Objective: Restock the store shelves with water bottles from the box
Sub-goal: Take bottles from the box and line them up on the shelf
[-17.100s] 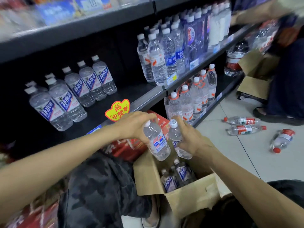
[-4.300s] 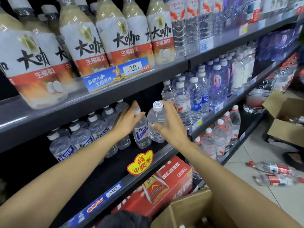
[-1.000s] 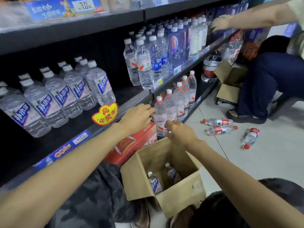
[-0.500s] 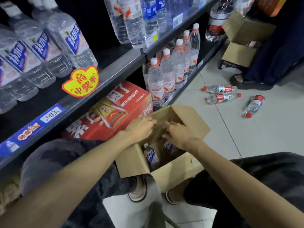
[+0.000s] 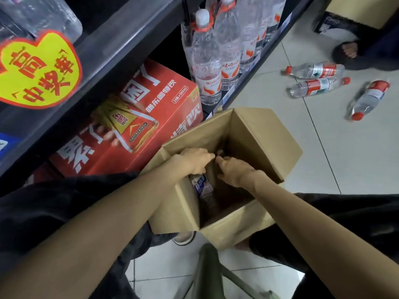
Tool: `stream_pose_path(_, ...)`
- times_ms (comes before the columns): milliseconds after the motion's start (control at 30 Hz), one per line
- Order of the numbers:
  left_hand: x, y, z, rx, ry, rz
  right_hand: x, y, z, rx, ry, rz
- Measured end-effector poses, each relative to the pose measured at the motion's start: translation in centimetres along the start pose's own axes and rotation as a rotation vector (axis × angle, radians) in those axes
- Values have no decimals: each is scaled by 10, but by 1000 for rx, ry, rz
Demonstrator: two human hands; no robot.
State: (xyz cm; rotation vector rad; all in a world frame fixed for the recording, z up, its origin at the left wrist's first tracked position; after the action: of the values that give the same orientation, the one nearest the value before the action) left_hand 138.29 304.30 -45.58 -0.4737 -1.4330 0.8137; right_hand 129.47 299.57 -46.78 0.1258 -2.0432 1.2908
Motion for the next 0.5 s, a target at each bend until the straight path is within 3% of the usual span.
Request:
stream_pose_path(233,-40,37,-9,-114,1,-292,-40,16,14,80,9,-132)
stream_pose_path(500,-76,72,-9,-244,109,-511,-75,30,22,190,-5,-143)
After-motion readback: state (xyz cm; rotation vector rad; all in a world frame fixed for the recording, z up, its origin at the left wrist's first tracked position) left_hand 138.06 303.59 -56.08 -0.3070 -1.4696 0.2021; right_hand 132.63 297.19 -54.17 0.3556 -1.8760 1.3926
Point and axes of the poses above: each hand's wrist, its own x-axis away from the middle knuckle, its own y-axis out of the palm, z = x × y, the point moved 6 cm from there along -x, towards the middle knuckle, and after that the axes turned 2 degrees about y, right-handed, at the moved point
